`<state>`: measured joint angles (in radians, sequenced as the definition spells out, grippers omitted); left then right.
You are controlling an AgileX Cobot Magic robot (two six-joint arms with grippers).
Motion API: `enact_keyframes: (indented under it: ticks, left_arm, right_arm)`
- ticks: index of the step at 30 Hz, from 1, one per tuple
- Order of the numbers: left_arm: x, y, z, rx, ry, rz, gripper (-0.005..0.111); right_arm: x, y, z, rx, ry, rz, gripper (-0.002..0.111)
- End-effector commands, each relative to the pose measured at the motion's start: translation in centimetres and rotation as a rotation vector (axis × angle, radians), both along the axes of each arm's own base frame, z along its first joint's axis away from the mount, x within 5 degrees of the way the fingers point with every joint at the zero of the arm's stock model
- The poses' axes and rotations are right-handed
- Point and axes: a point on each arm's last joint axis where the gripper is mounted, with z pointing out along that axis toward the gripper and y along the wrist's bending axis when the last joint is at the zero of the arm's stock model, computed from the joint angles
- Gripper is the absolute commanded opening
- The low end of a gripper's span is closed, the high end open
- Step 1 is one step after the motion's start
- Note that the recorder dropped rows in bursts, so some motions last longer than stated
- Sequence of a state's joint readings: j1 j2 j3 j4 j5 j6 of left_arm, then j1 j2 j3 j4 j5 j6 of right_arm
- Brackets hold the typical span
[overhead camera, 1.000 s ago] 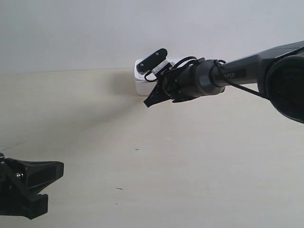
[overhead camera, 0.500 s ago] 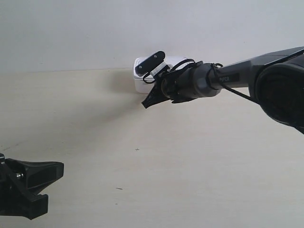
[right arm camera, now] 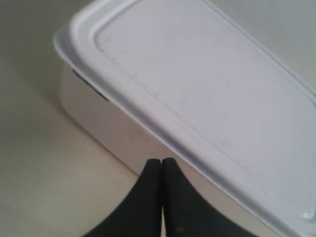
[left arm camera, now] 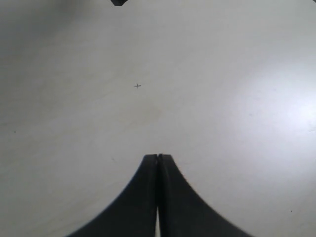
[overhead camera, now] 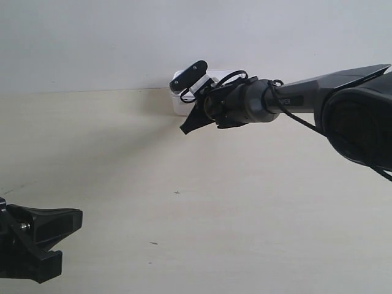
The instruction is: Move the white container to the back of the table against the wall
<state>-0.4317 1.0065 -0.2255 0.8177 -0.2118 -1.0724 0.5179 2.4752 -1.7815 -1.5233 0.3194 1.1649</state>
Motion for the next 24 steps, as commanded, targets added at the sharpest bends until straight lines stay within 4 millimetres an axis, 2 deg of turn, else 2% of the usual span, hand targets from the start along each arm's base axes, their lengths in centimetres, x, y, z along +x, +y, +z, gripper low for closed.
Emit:
enact_keyframes:
  ticks: [1,12,24]
  left_arm:
    - [-0.1,0.1,0.0,-0.007,-0.004,0.004,0.0]
    - [-0.1,0.1,0.0,-0.007,-0.004,0.004,0.0]
    - [-0.1,0.1,0.0,-0.007,-0.004,0.004,0.0]
  right_arm:
    - [0.5,-0.1,-0.1,-0.024,-0.018,0.007,0.0]
    - [1.4,-0.5,-0.2,-0.072,-0.048,-0.005,0.0]
    - [2.2,-2.0,-0.6,-0.09,-0.039,0.001,0.0]
